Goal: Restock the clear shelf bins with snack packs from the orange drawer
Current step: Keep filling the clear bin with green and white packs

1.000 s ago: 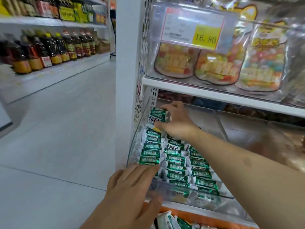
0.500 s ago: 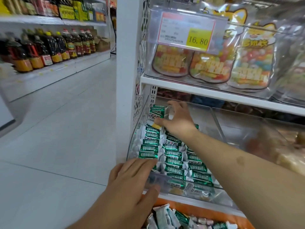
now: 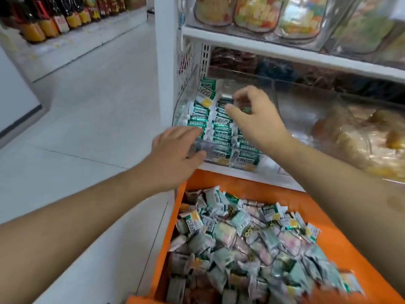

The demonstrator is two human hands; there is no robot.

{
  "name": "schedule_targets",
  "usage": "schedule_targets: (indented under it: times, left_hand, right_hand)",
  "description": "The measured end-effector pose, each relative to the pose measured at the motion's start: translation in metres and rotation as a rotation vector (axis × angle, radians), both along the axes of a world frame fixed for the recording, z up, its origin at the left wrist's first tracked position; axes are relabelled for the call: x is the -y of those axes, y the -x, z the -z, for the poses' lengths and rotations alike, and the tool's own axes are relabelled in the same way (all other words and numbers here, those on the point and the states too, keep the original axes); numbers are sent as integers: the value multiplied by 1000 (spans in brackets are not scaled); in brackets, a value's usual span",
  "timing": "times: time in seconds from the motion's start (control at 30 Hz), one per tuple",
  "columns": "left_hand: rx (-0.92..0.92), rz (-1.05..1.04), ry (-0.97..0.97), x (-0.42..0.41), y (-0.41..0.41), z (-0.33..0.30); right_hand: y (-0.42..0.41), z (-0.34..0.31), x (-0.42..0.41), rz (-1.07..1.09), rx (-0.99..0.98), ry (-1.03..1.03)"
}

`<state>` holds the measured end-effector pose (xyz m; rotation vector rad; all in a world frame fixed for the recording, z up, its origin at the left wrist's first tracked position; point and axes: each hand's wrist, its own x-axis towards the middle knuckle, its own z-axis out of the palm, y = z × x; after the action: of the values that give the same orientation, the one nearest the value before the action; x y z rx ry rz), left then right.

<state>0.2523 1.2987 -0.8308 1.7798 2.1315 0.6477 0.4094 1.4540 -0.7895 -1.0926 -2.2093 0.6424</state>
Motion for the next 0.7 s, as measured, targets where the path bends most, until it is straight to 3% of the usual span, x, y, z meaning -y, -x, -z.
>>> schedule_targets:
  times: [0.17, 0.33, 0.53, 0.7]
  left_hand:
    - [50, 36, -29, 26, -34, -8]
    - [75, 153, 151, 48, -60, 16]
    - [74, 99, 466, 36, -68, 74]
    - [81, 80, 518, 1, -80, 118]
  right_hand:
    - [-73, 15, 77, -172, -44, 197]
    - [-127, 73, 121, -168, 134, 360]
    - [-142, 155, 117, -42, 319, 505]
    - [-129, 209, 82, 35, 338, 553]
